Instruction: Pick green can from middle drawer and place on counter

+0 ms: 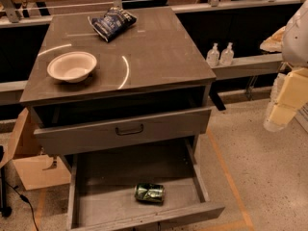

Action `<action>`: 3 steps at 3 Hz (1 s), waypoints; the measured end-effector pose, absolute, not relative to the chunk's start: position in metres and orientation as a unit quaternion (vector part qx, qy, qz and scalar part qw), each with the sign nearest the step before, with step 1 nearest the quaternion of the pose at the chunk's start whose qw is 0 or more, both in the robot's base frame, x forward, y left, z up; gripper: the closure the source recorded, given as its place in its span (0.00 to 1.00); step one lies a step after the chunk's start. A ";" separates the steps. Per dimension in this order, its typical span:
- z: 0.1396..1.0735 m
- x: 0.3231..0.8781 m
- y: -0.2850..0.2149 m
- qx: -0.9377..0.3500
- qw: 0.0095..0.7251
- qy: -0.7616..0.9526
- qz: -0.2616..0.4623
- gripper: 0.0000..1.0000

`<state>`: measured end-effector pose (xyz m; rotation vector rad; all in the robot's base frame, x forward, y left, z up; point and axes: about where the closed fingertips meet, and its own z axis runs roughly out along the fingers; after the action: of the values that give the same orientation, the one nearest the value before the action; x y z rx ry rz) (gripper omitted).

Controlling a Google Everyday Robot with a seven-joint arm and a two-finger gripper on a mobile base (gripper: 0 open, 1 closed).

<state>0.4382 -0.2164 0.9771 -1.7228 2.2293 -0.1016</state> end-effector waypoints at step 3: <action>0.960 0.415 -0.145 -0.581 0.214 0.786 -0.011 0.00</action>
Offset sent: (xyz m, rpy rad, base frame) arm -0.0341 0.0516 -0.0155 0.1173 -0.0483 -0.0426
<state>0.4146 -0.1446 0.9596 -1.6112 2.1804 -0.0310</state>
